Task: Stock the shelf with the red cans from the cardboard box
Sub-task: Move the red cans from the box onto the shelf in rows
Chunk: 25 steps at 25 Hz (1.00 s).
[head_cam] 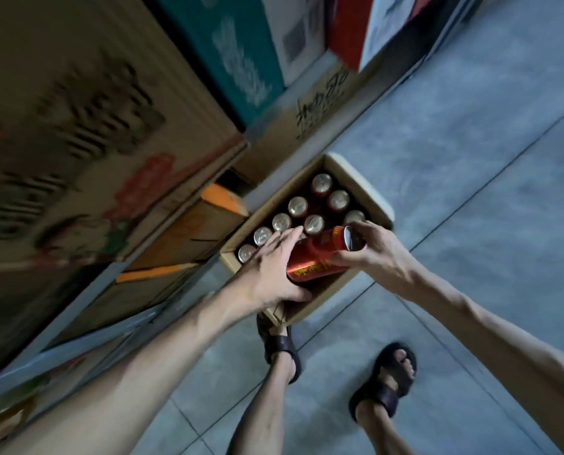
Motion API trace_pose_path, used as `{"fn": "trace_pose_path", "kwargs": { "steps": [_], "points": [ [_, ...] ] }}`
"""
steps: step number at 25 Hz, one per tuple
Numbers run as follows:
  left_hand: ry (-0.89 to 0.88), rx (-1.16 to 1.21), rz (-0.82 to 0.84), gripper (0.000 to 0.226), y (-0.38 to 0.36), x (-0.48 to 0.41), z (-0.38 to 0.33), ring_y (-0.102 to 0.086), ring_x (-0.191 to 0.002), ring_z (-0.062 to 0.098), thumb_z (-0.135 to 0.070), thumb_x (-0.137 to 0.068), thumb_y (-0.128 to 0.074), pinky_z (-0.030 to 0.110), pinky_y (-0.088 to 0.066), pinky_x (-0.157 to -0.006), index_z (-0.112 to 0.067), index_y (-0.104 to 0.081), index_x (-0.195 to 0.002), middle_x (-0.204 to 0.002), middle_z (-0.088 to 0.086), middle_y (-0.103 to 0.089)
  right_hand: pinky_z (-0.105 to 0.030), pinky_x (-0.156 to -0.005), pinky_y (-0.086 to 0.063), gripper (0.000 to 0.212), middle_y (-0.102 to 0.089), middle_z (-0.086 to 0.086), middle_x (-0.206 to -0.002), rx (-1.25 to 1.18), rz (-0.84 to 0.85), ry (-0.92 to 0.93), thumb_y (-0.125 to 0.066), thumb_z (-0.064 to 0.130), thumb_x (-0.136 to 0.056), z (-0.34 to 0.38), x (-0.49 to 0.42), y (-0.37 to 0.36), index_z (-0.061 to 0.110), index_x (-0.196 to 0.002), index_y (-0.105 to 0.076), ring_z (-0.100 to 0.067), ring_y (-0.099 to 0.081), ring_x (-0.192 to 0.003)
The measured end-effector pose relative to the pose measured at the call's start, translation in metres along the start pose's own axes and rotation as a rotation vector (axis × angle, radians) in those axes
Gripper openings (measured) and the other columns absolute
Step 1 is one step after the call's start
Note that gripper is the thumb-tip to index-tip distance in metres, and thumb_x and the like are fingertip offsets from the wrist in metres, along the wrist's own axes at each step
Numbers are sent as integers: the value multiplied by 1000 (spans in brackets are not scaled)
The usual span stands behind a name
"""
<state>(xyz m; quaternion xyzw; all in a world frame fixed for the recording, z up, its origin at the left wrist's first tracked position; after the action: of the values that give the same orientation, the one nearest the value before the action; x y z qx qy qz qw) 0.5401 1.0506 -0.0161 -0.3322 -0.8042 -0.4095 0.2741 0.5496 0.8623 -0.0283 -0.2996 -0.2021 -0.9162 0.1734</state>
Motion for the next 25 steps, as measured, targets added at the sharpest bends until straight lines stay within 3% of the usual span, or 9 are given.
{"fn": "trace_pose_path", "kwargs": {
  "steps": [2,4,7,11,14,16,18,21,25],
  "points": [
    [-103,8,-53,109,39,33,-56,-45,-133,18,-44,-51,-82,18,-29,-109,-22,-34,-147,-144,1,-49,-42,-64,-51,58,-65,-14,-81,-198,67,29,-72,49,-56,57,41,42,5,-93,-67,-19,-64,-71],
    [-127,24,-91,94,76,66,-104,-59,-114,13,-48,-51,-86,26,-45,-96,-29,-46,-134,-122,-8,-63,-28,-57,-48,62,-66,-3,-72,-245,116,66,-71,47,-59,110,78,78,0,-99,-67,-9,-61,-62],
    [-132,55,-144,76,129,127,-171,-61,-93,3,-47,-53,-91,7,-43,-75,-36,-50,-116,-96,-21,-63,-26,-60,-44,46,-67,4,-74,-236,134,123,-68,44,-74,187,133,120,9,-102,-68,-10,-61,-65],
    [-134,201,-232,59,202,229,-252,-62,-86,0,-39,-65,-88,-4,-40,-63,-22,-59,-114,-98,-12,-67,-13,-53,-46,34,-69,13,-73,-383,63,201,-66,34,-88,291,214,163,11,-112,-64,0,-63,-62],
    [-150,347,-188,39,248,310,-298,-65,-79,-8,-37,-75,-80,6,-46,-69,-29,-61,-108,-93,-14,-69,-14,-48,-45,25,-71,8,-70,-440,53,238,-64,35,-93,362,269,180,12,-101,-68,-2,-64,-58],
    [-131,443,-151,43,269,354,-320,-70,-89,3,-37,-78,-76,19,-53,-77,-26,-60,-116,-101,-7,-71,-15,-49,-47,22,-73,5,-73,-460,56,251,-66,41,-90,401,299,186,19,-93,-72,-5,-66,-58],
    [-125,436,-237,50,292,397,-335,-69,-91,10,-38,-79,-76,22,-54,-77,-21,-56,-121,-104,-4,-70,-20,-56,-49,26,-74,4,-77,-428,75,284,-69,49,-85,441,327,186,25,-91,-74,-6,-67,-62],
    [-116,355,-414,56,312,441,-340,-64,-89,3,-45,-72,-80,16,-50,-71,-21,-57,-118,-104,-6,-67,-30,-75,-51,53,-76,2,-94,-334,123,309,-71,64,-71,482,348,177,30,-112,-69,-11,-72,-81],
    [-113,438,-551,42,331,473,-309,-63,-90,0,-48,-69,-80,19,-49,-75,-35,-56,-101,-99,-13,-66,-39,-99,-50,66,-75,2,-108,-224,220,301,-79,62,-65,527,349,147,28,-120,-63,-16,-70,-103]
  ]
}}
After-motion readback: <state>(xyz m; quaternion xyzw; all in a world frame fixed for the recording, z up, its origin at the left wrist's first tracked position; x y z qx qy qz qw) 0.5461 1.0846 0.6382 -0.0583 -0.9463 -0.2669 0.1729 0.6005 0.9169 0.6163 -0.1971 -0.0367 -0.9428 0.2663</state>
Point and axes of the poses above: each hand's wrist, its own x-axis away from the middle knuckle, its own y-axis out of the back of the hand, z = x × y, the point moved 4 cm from there along -x, towards the middle knuckle
